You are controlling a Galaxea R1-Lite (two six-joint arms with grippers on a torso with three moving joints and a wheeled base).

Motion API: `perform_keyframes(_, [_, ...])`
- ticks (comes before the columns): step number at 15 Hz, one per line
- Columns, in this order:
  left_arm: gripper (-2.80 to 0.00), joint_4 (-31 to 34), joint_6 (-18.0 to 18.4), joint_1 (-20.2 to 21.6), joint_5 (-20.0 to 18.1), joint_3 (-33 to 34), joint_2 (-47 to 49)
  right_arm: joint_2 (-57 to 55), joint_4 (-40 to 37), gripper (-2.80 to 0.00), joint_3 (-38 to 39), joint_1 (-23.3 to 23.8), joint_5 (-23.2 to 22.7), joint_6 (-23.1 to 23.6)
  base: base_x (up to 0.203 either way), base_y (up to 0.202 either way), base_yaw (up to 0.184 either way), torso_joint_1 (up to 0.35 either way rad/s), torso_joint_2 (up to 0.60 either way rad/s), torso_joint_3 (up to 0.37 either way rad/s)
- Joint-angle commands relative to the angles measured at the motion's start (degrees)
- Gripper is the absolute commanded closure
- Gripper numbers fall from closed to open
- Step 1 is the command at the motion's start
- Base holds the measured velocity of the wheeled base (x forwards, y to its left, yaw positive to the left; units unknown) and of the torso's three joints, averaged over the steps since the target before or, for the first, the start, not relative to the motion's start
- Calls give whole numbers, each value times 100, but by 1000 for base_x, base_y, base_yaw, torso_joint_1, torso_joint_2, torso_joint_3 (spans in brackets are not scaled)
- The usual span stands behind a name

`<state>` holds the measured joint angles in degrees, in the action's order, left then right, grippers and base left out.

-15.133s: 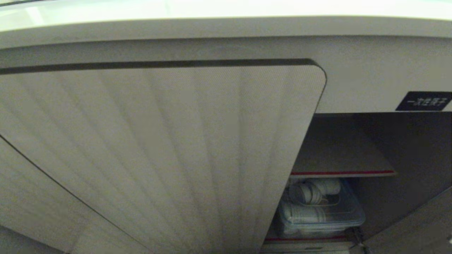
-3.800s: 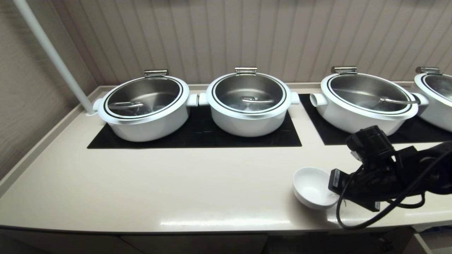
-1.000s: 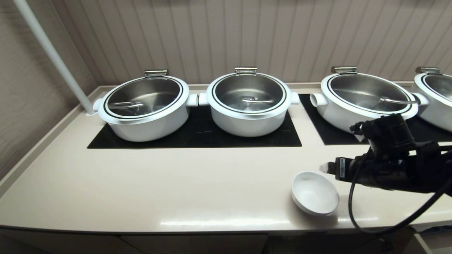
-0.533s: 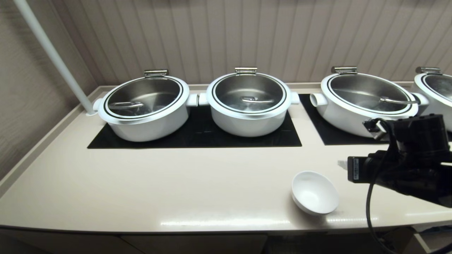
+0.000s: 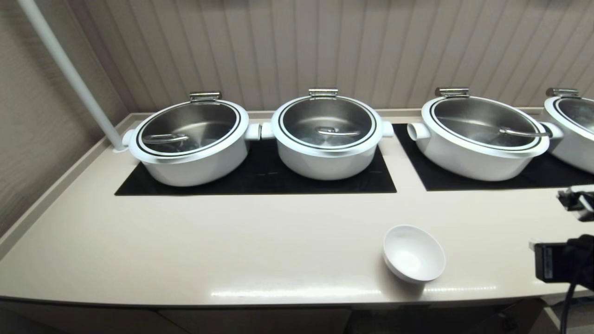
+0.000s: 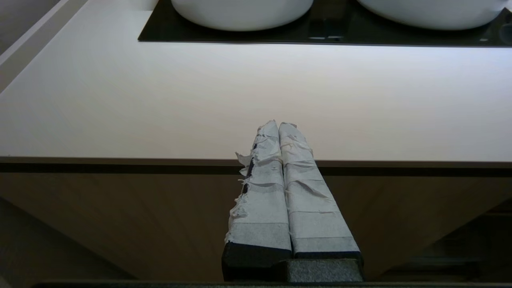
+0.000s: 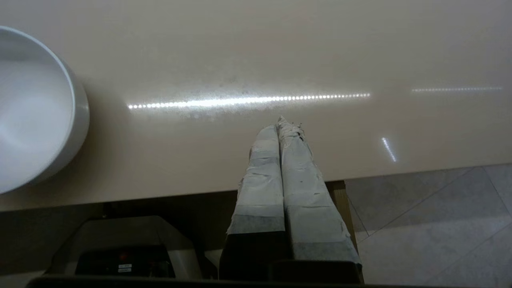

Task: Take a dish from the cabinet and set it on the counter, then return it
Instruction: Pick up the bowl from the table

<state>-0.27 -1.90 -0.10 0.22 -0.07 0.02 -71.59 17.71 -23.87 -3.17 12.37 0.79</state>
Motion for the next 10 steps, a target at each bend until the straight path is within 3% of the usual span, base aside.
perform_keyframes(1, [0,0,-3,2,4,-1,-2,1024,68,0,713,197,2,56,0,0,0,0,0,0])
perform_keyframes(4, [0,-8,-3,1,4,-1,-2,2145,208,0,1600,330,-278,142,0,0,0,0,0,0])
perform_keyframes(7, [0,-5,-3,1,4,-1,-2,3238,-69,0,1996,309,-1218,211,0,0,0,0,0,0])
perform_keyframes(10, [0,0,-3,1,4,-1,-2,3856,-542,0,2387,301,-1477,446,0,0,0,0,0,0])
